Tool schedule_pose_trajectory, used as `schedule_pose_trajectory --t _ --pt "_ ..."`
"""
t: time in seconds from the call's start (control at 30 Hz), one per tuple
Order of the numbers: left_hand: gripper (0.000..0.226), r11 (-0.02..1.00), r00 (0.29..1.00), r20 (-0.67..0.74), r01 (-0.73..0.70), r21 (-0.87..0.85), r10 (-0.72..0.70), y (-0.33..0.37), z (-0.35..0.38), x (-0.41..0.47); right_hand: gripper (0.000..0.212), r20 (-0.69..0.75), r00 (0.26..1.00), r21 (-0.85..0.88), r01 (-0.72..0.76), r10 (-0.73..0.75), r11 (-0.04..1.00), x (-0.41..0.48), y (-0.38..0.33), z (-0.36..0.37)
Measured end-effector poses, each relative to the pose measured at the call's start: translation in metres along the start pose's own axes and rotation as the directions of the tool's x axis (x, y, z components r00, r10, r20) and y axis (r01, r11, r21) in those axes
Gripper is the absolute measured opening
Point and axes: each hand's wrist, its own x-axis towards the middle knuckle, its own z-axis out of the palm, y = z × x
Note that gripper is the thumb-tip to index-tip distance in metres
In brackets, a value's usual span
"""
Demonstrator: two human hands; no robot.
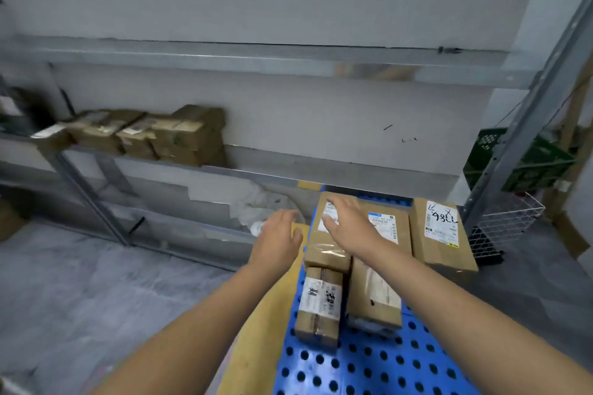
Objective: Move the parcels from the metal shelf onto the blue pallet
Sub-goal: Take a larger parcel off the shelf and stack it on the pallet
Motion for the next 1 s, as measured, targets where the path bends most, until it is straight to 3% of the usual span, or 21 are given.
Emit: schedule_pose_trajectory --t 0.23,0.5,0.67,1.0 --pt "0.044 0.926 0.977 -0.135 -0.108 0.363 0.167 -0.073 -0.145 0.011 0.051 0.008 0.99 -0.224 0.138 -0.14 0.965 0.054 -0.116 0.011" --pt "0.051 0.843 0.961 -0.159 -0.113 0.526 0.228 -0.184 -0.273 0.018 0.048 0.004 0.987 -0.273 0.155 -0.16 0.949 0.093 -0.265 0.082" --pt "0.052 0.754 0.962 -0.046 -0.18 0.632 0.268 -0.244 -0.32 0.024 0.044 -0.002 0.991 -0.308 0.126 -0.133 0.943 0.112 -0.33 0.119" --pt "0.05 0.768 0.951 -0.038 -0.225 0.6 0.308 -0.308 -0.331 0.052 0.043 0.023 0.997 -0.325 0.072 -0.068 0.943 0.149 -0.364 0.159"
